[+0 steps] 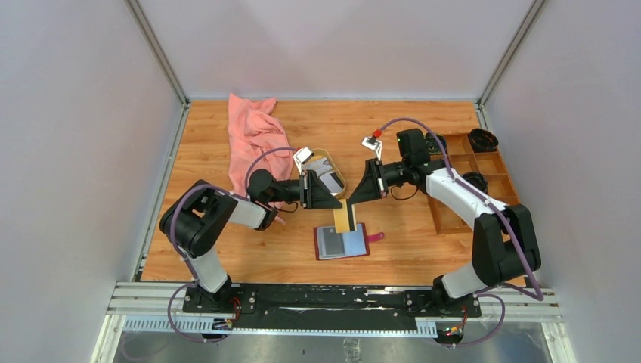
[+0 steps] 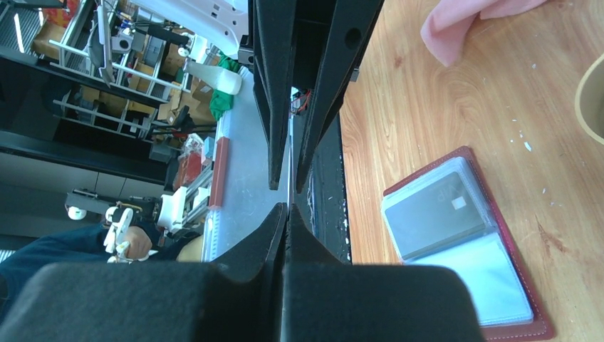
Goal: Put the credit cards into the card holder
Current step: Insert the credit card into the card holder.
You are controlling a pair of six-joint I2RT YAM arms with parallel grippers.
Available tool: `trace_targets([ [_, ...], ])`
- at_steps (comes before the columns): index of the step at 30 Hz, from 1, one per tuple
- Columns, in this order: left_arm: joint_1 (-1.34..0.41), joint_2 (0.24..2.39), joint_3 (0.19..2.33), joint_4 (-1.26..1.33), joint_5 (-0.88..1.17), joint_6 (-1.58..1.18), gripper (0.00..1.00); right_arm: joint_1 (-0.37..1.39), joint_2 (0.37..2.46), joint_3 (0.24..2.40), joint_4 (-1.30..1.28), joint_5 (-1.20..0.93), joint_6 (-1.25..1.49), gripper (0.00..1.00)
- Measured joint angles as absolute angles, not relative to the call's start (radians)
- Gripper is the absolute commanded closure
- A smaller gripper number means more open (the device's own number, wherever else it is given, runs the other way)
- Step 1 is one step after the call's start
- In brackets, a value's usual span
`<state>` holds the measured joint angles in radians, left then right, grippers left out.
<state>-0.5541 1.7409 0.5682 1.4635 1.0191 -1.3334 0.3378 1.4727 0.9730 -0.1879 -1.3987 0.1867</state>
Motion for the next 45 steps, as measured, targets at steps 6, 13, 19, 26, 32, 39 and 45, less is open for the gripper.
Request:
trace_targets([
  [6,-0.538,1.641,0.54,1.424,1.002,-1.313,0.6,0.34,1.441,0.919,-0.13,-1.411,0.181,1.0],
  [13,-0.467,1.32,0.454,1.089,0.898,-1.074,0.4,0.325,1.258,0.665,0.085,-1.315,0.25,1.0],
  [19,-0.467,0.924,0.346,0.795,0.669,-0.823,0.16,0.285,1.26,0.538,0.244,-1.157,0.348,1.0],
  [26,-0.467,0.76,0.13,0.696,0.518,-0.821,0.17,0.285,1.288,0.456,0.362,-1.039,0.405,1.0],
  [32,-0.481,0.805,0.055,0.646,0.474,-0.887,0.16,0.285,1.321,0.45,0.405,-0.976,0.414,1.0],
  [39,-0.553,0.908,0.05,0.648,0.414,-0.917,0.16,0.285,1.34,0.444,0.405,-0.945,0.42,1.0],
  [45,-0.582,1.001,0.05,0.643,0.39,-0.922,0.17,0.285,1.355,0.442,0.418,-0.94,0.426,1.0],
])
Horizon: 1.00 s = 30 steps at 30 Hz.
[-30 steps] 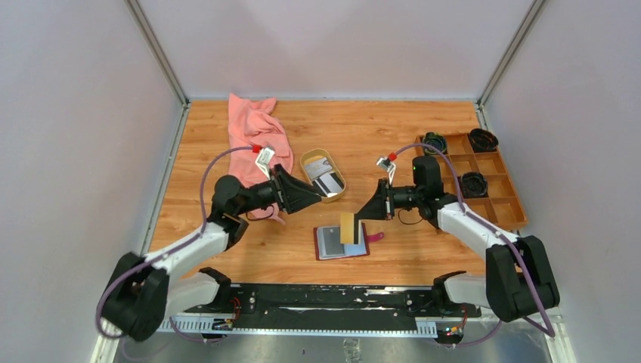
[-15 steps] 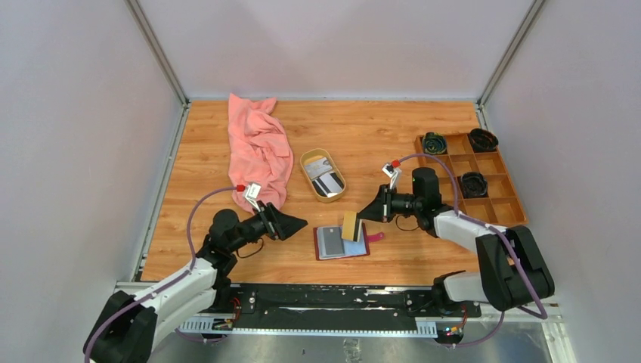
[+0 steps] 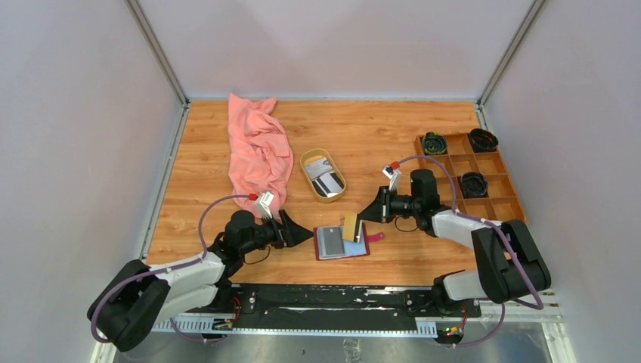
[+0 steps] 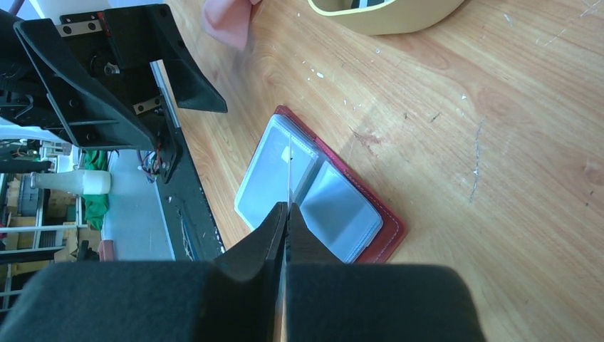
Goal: Put the credit cards into the card holder
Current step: Insert the credit card into the card holder.
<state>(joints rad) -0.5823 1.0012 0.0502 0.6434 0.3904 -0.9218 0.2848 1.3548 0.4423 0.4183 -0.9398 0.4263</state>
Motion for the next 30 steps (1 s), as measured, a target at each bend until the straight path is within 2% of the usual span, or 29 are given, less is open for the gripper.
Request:
trace_targets([
  [30,-0.777,1.312,0.144,0.702,0.224,-0.983,0.27,0.279,1.367,0.433,0.434,-0.943,0.454,1.0],
])
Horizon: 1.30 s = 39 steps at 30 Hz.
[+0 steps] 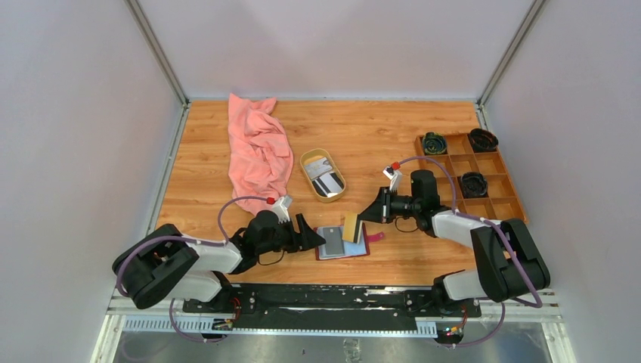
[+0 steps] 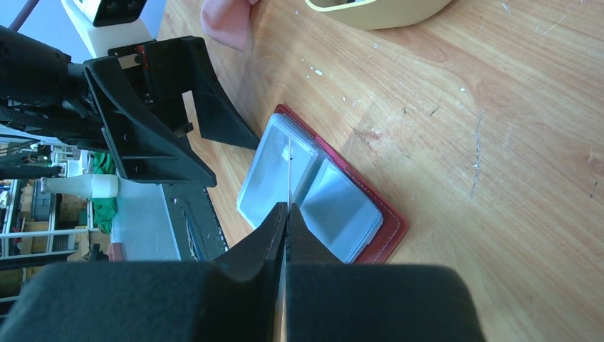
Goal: Put the credit cards into the card holder
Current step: Insert the credit card into the card holder.
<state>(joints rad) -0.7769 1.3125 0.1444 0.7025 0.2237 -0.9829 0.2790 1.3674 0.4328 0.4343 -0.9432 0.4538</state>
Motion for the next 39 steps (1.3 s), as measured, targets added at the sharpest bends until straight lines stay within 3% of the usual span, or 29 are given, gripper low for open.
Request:
trace_targets([
  [39,-0.783,1.365,0.152,0.759,0.2,-1.007,0.27,0.281,1.378,0.446,0.382,-0.959,0.431,1.0],
])
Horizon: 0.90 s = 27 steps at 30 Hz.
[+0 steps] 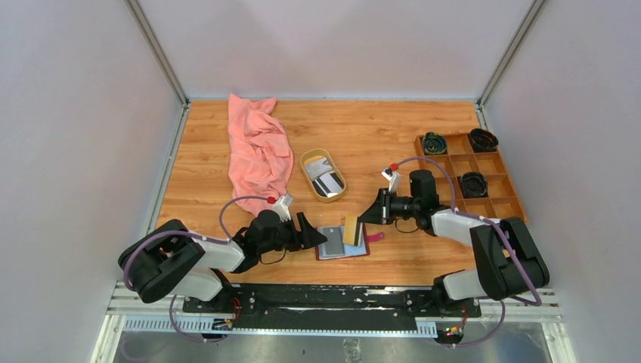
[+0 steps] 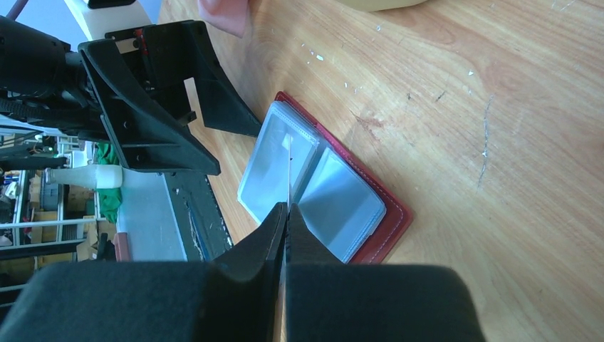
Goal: Put the credit cards into the card holder
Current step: Insert the credit card into the card holder.
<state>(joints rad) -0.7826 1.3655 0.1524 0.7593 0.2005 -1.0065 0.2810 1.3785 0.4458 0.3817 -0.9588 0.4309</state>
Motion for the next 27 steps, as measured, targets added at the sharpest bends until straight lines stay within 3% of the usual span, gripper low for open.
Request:
trace_targets([
  [27,-0.783,1.381,0.163,0.763,0.2,-1.007,0.27,0.281,1.411,0.446,0.389,-0.973,0.44,1.0],
])
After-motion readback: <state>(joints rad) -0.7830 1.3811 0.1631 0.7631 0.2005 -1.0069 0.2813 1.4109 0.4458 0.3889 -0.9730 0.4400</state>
